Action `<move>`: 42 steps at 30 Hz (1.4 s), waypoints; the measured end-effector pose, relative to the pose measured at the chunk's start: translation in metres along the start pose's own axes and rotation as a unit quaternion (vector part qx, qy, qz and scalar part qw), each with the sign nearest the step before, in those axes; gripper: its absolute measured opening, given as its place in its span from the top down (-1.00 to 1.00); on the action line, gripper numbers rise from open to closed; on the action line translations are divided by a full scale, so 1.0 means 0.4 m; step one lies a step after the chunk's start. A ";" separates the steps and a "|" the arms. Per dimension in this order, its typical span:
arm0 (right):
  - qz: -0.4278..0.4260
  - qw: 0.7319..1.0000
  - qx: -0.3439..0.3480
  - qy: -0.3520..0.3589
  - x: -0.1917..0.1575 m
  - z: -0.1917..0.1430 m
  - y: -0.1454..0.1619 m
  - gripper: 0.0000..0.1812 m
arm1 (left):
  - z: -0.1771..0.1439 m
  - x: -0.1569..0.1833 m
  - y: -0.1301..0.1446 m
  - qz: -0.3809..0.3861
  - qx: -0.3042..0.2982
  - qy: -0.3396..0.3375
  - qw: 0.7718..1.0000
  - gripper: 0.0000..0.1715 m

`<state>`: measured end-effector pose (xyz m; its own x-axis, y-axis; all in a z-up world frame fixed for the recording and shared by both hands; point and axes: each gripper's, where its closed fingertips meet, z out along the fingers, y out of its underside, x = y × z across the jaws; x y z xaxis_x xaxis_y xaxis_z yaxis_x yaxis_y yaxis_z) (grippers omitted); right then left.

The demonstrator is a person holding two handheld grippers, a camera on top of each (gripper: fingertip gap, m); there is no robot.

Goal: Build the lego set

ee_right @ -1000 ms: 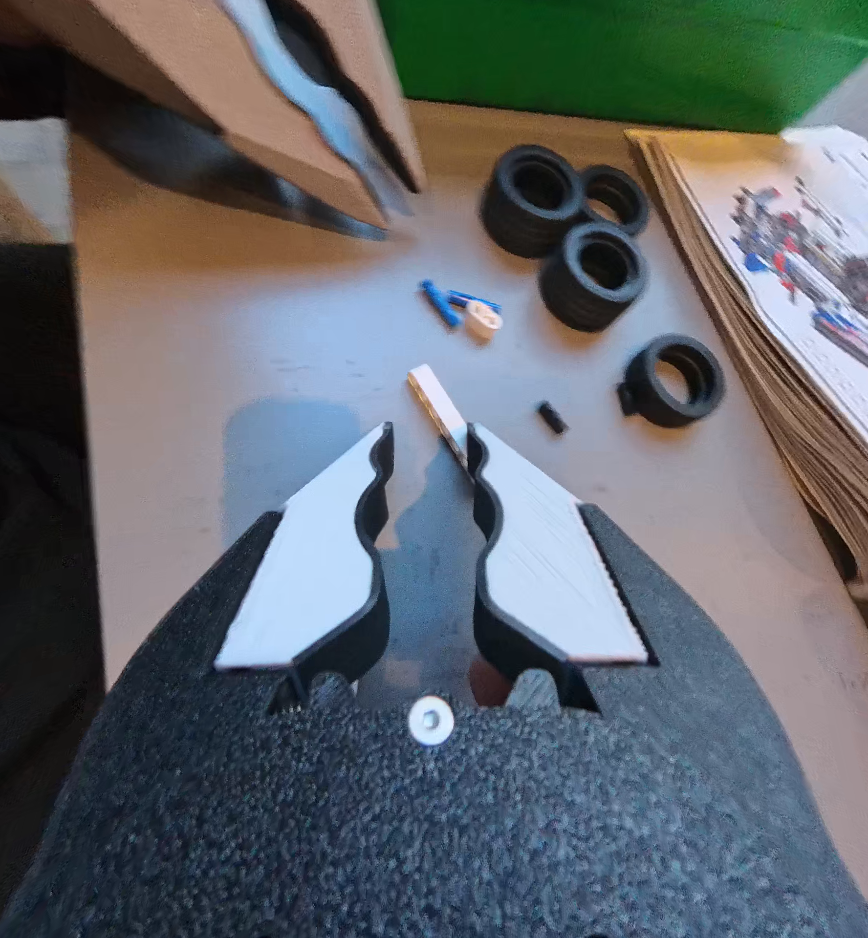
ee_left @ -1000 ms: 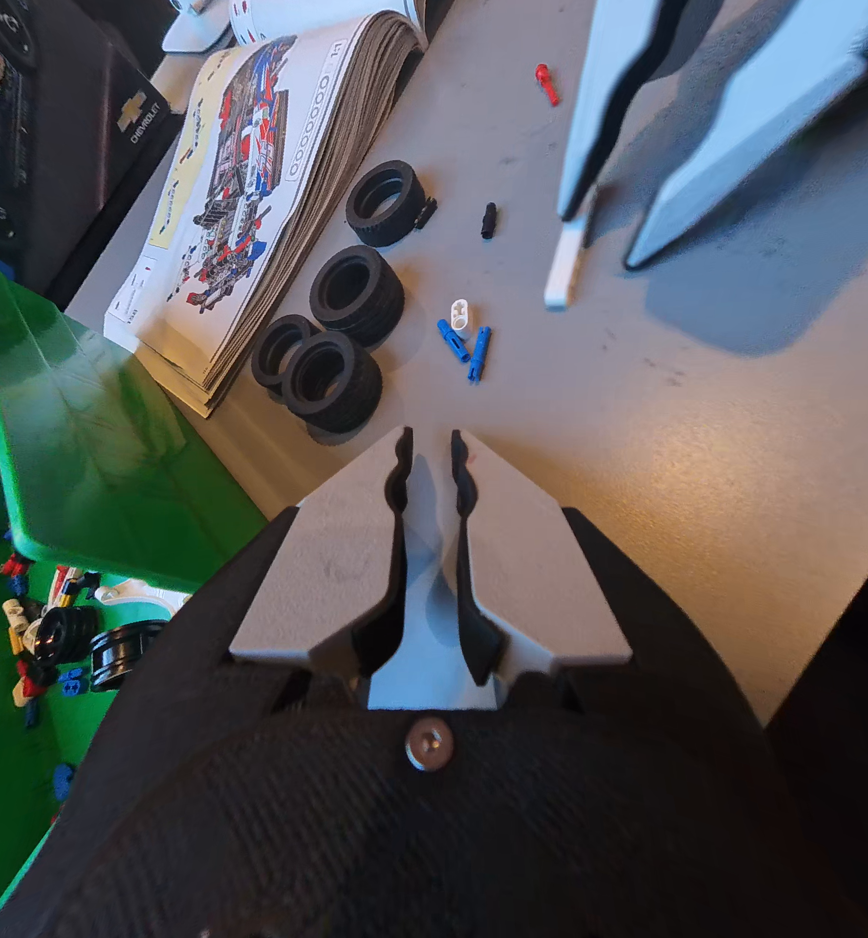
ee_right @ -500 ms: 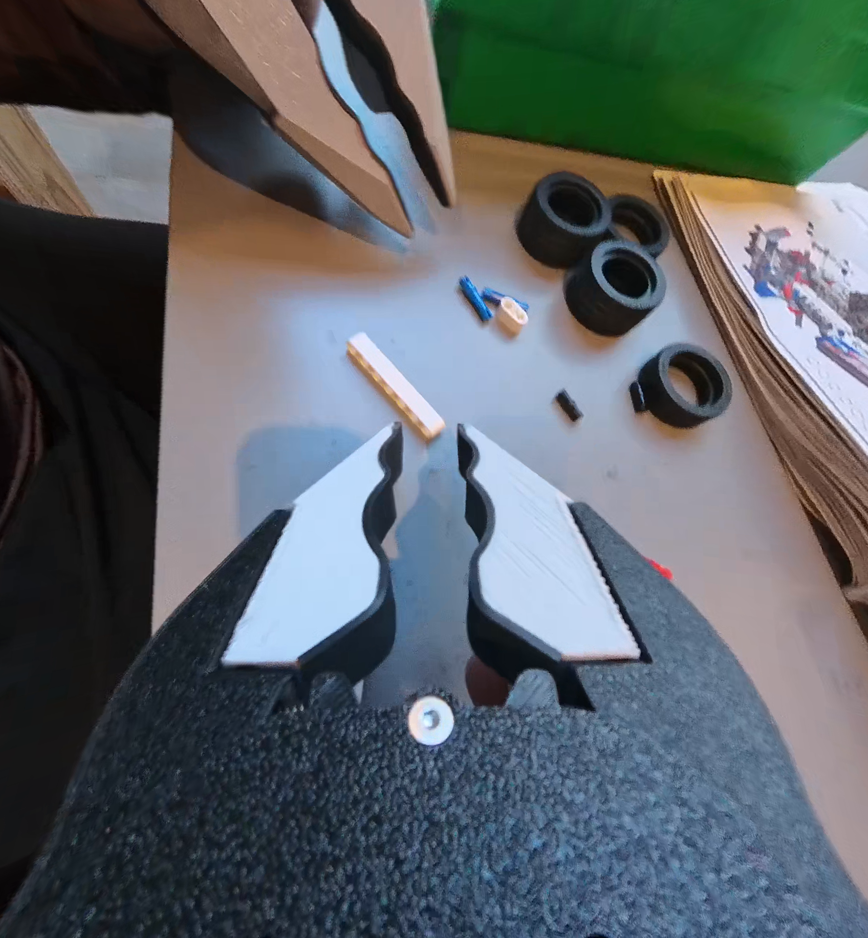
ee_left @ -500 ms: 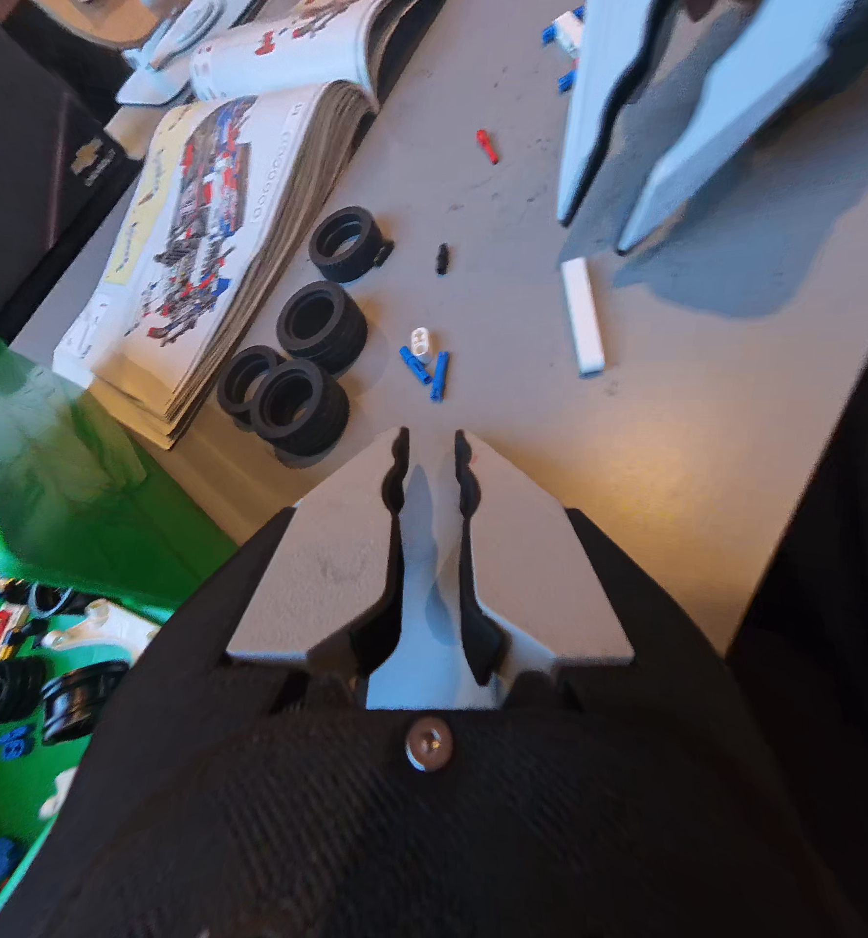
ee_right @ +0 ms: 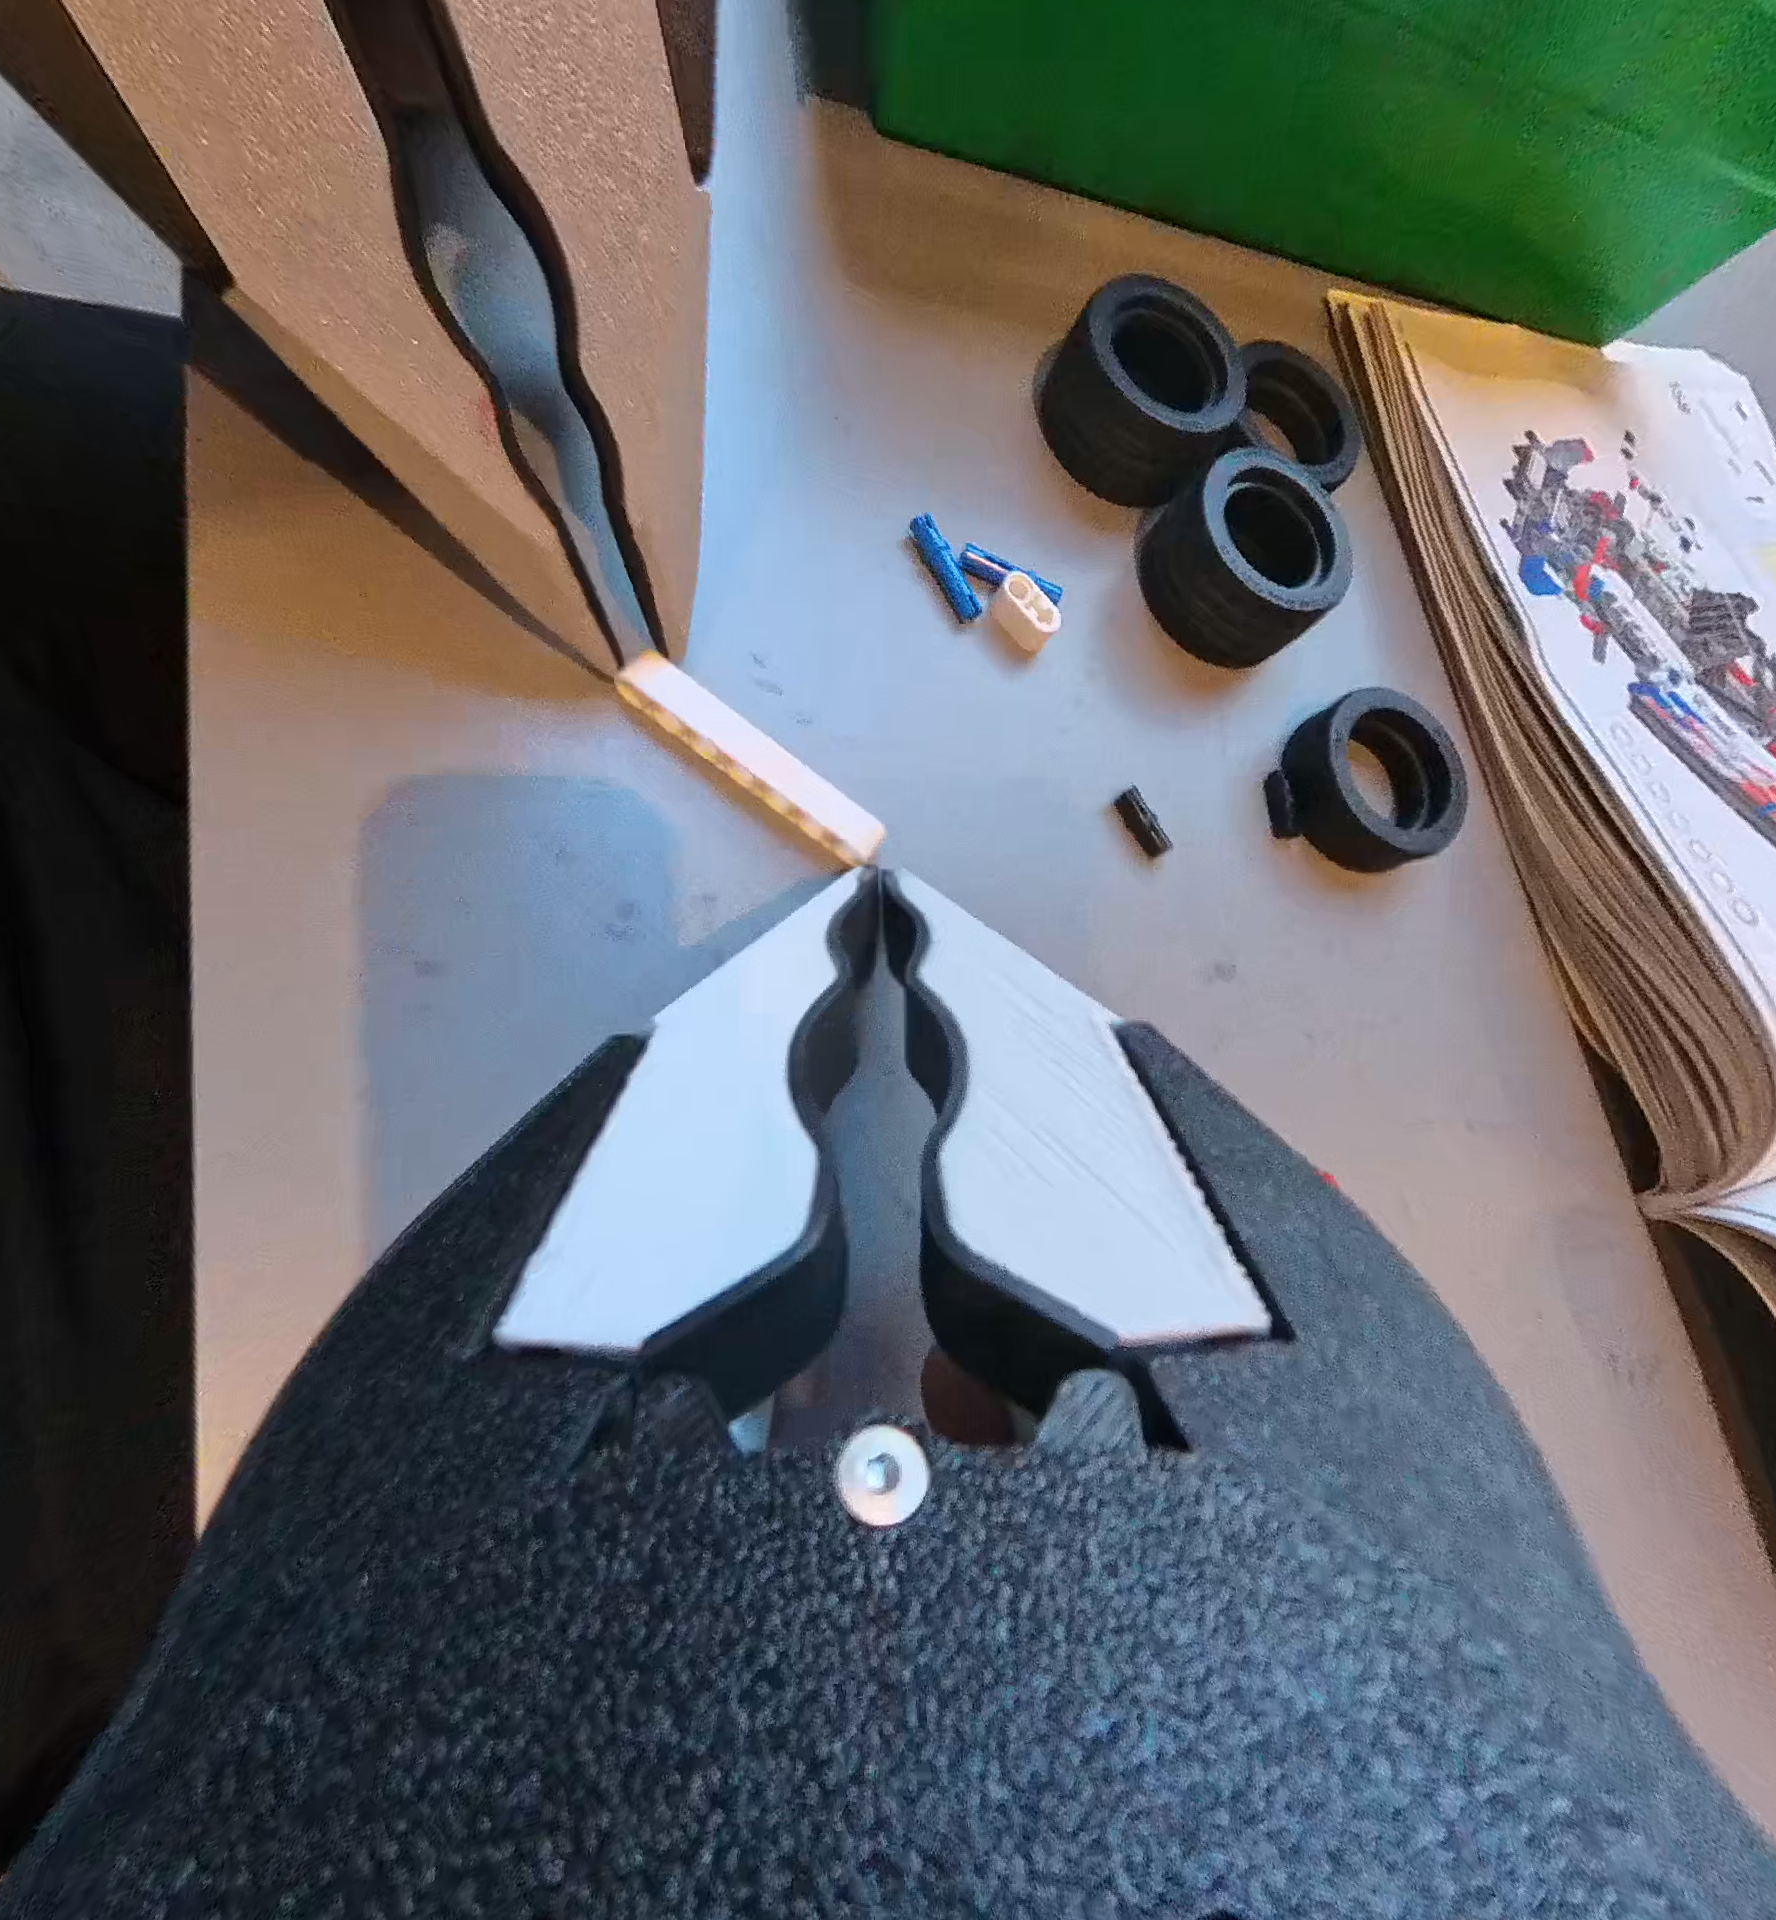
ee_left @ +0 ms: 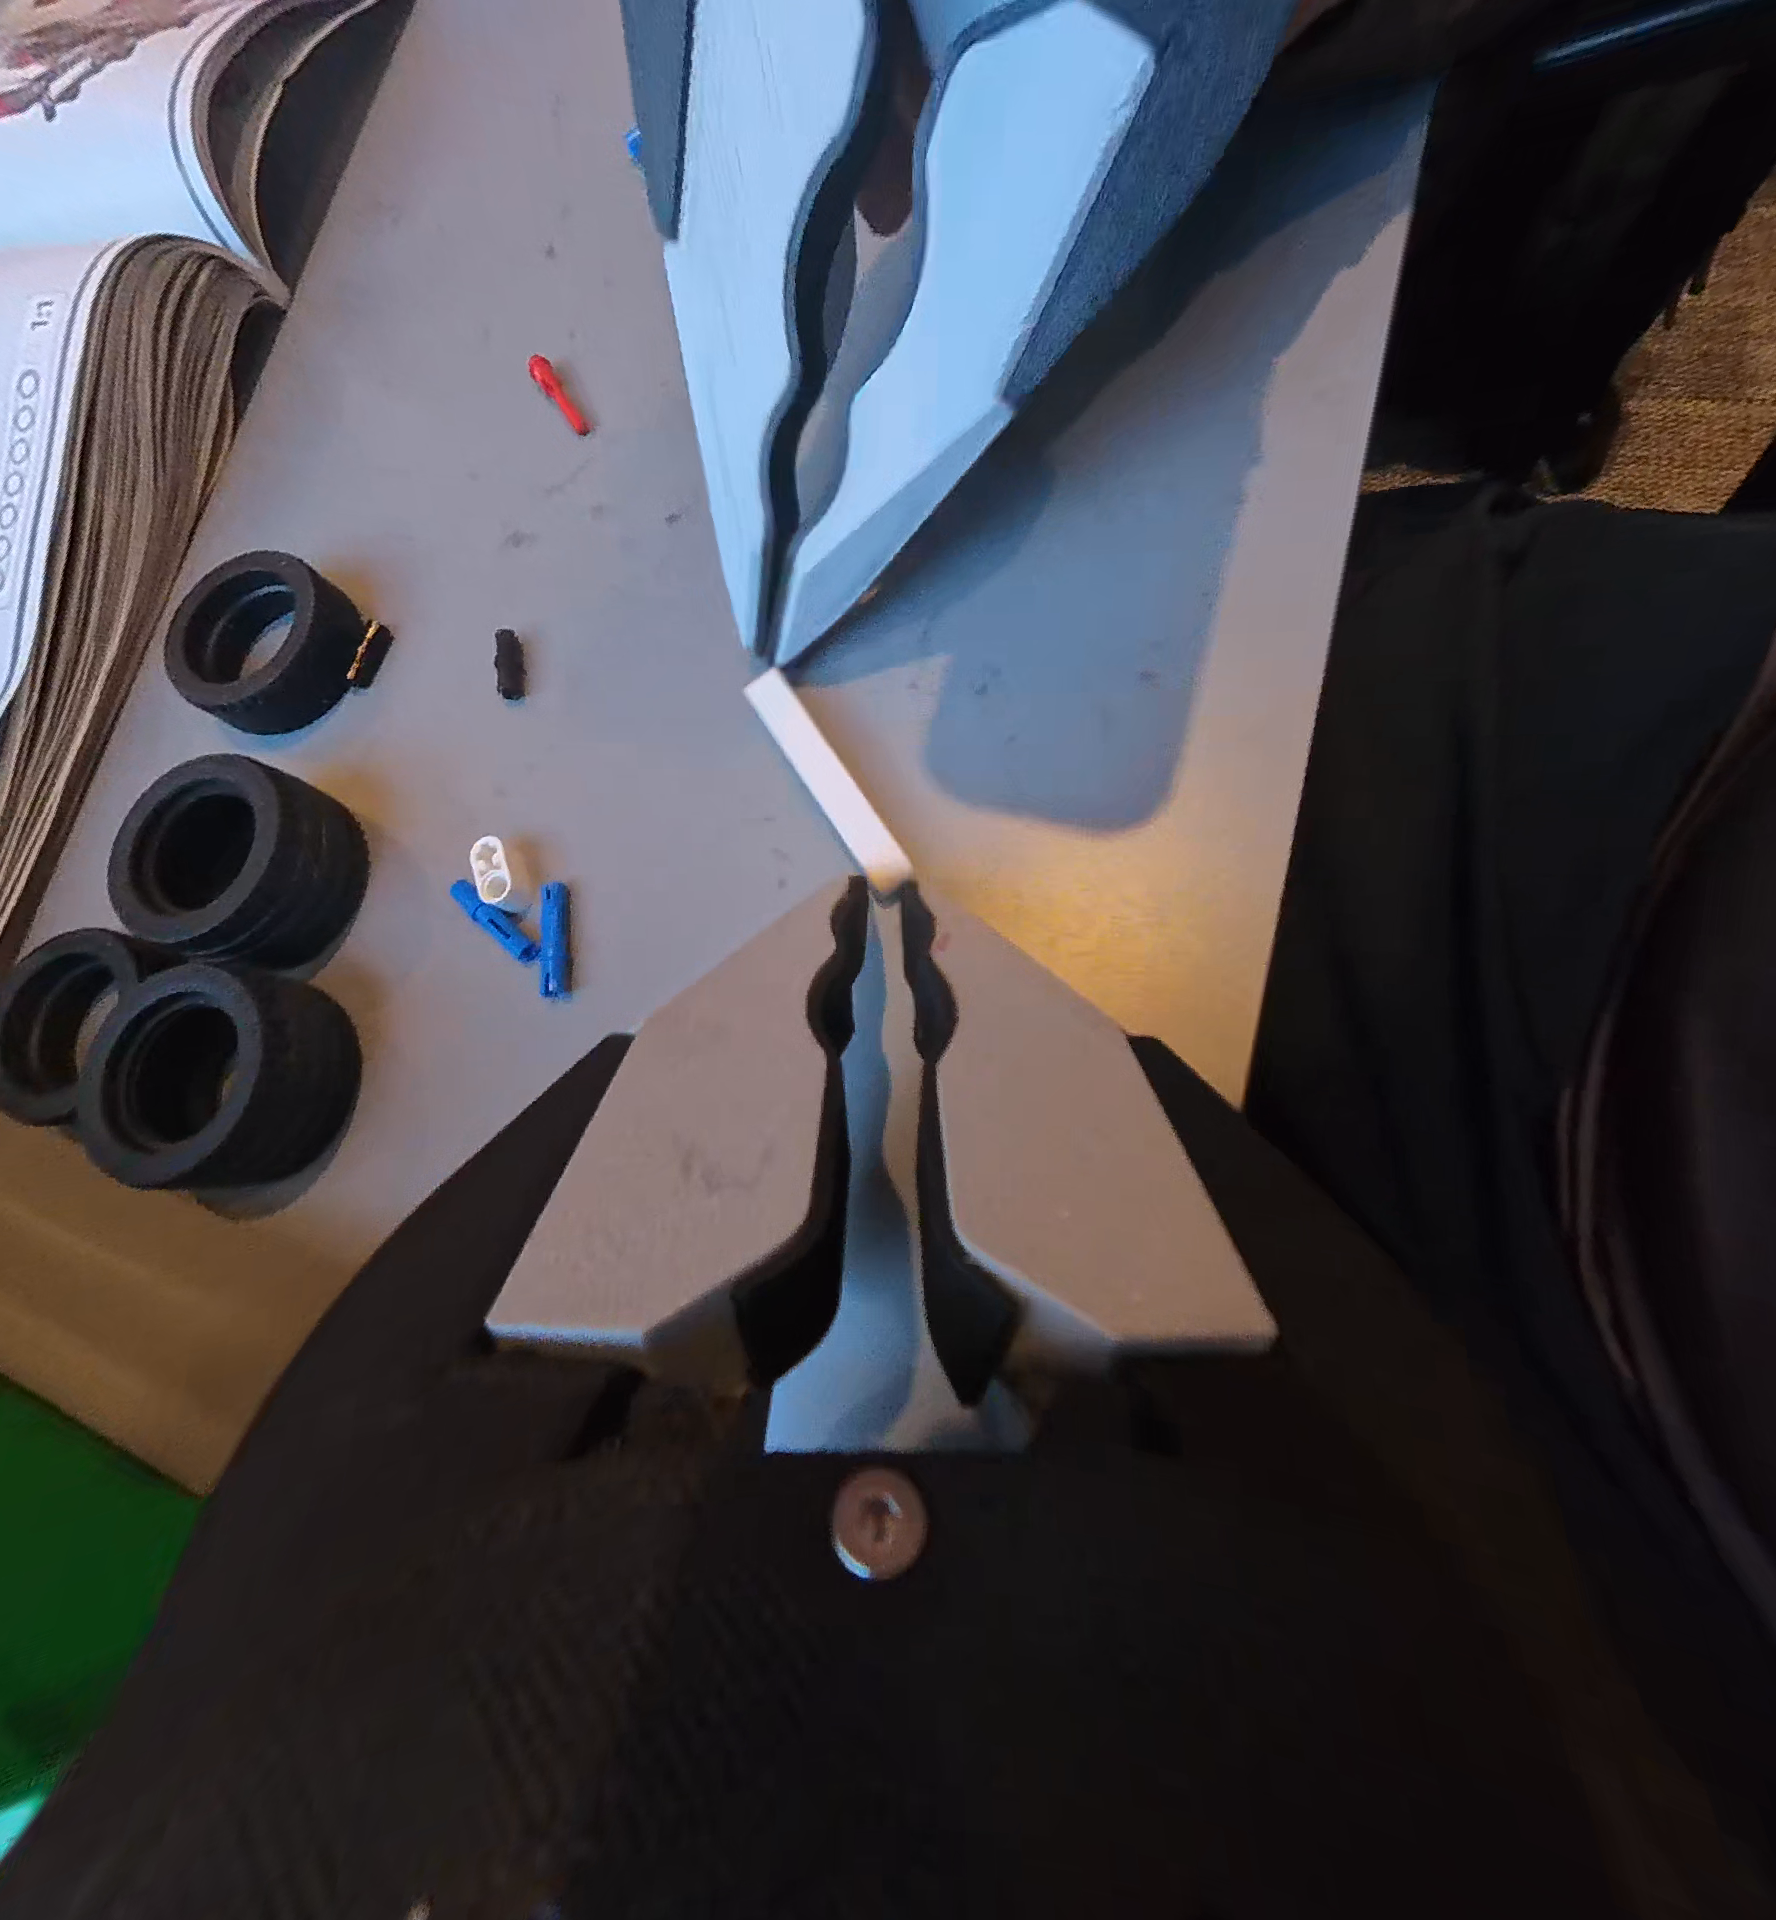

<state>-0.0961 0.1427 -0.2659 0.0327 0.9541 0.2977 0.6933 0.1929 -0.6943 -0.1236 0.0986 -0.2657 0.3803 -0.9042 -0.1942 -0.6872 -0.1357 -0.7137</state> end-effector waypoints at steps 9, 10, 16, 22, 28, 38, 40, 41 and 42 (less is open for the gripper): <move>-0.022 0.999 -0.006 0.041 0.005 0.018 -0.020 0.97 | -0.005 0.018 -0.008 0.035 0.011 -0.001 0.999 0.86; -0.016 0.999 -0.004 0.045 0.009 0.017 -0.020 0.97 | -0.007 0.018 -0.010 0.038 0.015 -0.003 0.999 0.86; 0.004 0.998 0.008 0.064 0.031 0.007 -0.024 0.97 | -0.013 0.004 -0.017 0.028 0.026 -0.020 0.999 0.84; 0.018 0.997 0.009 0.077 0.047 0.005 -0.022 0.99 | -0.011 0.000 -0.014 0.032 0.021 -0.031 0.999 0.79; 0.009 0.997 0.002 0.079 0.044 0.009 -0.019 0.99 | -0.005 0.000 -0.007 0.030 0.009 -0.028 0.999 0.79; 0.015 0.997 0.001 0.079 0.048 0.009 -0.017 0.99 | -0.004 -0.001 -0.006 0.029 0.008 -0.029 0.999 0.79; 0.015 0.997 -0.001 0.079 0.048 0.011 -0.016 0.99 | -0.004 -0.001 -0.006 0.029 0.008 -0.028 0.999 0.79; 0.014 0.997 -0.002 0.078 0.047 0.011 -0.015 0.99 | -0.004 -0.001 -0.006 0.029 0.008 -0.028 0.999 0.79; 0.014 0.997 -0.004 0.077 0.047 0.012 -0.014 0.99 | -0.004 -0.001 -0.006 0.029 0.008 -0.027 0.999 0.80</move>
<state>-0.1029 0.1607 -0.2599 0.1622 0.9123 0.3760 0.6965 0.1640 -0.6985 -0.1230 0.0985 -0.2627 0.3732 -0.8871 -0.2716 -0.6999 -0.0771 -0.7101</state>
